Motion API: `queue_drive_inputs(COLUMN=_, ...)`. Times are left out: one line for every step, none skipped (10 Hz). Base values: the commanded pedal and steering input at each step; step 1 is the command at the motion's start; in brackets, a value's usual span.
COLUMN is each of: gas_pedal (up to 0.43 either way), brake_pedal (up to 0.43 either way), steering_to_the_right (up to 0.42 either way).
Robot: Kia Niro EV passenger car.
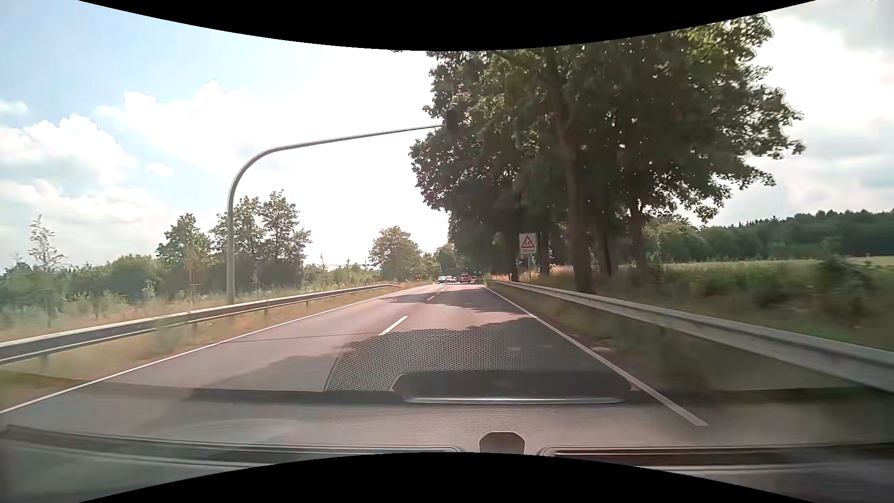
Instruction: Follow the waypoints while adhering to traffic rules and regulations
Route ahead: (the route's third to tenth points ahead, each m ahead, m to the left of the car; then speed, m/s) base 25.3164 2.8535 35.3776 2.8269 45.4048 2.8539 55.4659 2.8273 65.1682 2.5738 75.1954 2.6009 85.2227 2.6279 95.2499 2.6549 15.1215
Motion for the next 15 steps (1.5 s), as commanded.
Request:
queue_drive_inputs(gas_pedal=0.0, brake_pedal=0.0, steering_to_the_right=-0.004)
queue_drive_inputs(gas_pedal=0.0, brake_pedal=0.0, steering_to_the_right=-0.004)
queue_drive_inputs(gas_pedal=0.0, brake_pedal=0.0, steering_to_the_right=-0.004)
queue_drive_inputs(gas_pedal=0.0, brake_pedal=0.0, steering_to_the_right=-0.004)
queue_drive_inputs(gas_pedal=0.0, brake_pedal=0.0, steering_to_the_right=-0.004)
queue_drive_inputs(gas_pedal=0.0, brake_pedal=0.0, steering_to_the_right=-0.004)
queue_drive_inputs(gas_pedal=0.0, brake_pedal=0.0, steering_to_the_right=-0.004)
queue_drive_inputs(gas_pedal=0.0, brake_pedal=0.0, steering_to_the_right=-0.004)
queue_drive_inputs(gas_pedal=0.0, brake_pedal=0.0, steering_to_the_right=-0.004)
queue_drive_inputs(gas_pedal=0.0, brake_pedal=0.0, steering_to_the_right=-0.004)
queue_drive_inputs(gas_pedal=0.0, brake_pedal=0.0, steering_to_the_right=-0.004)
queue_drive_inputs(gas_pedal=0.0, brake_pedal=0.0, steering_to_the_right=-0.004)
queue_drive_inputs(gas_pedal=0.0, brake_pedal=0.0, steering_to_the_right=-0.004)
queue_drive_inputs(gas_pedal=0.0, brake_pedal=0.0, steering_to_the_right=-0.005)
queue_drive_inputs(gas_pedal=0.0, brake_pedal=0.0, steering_to_the_right=-0.005)
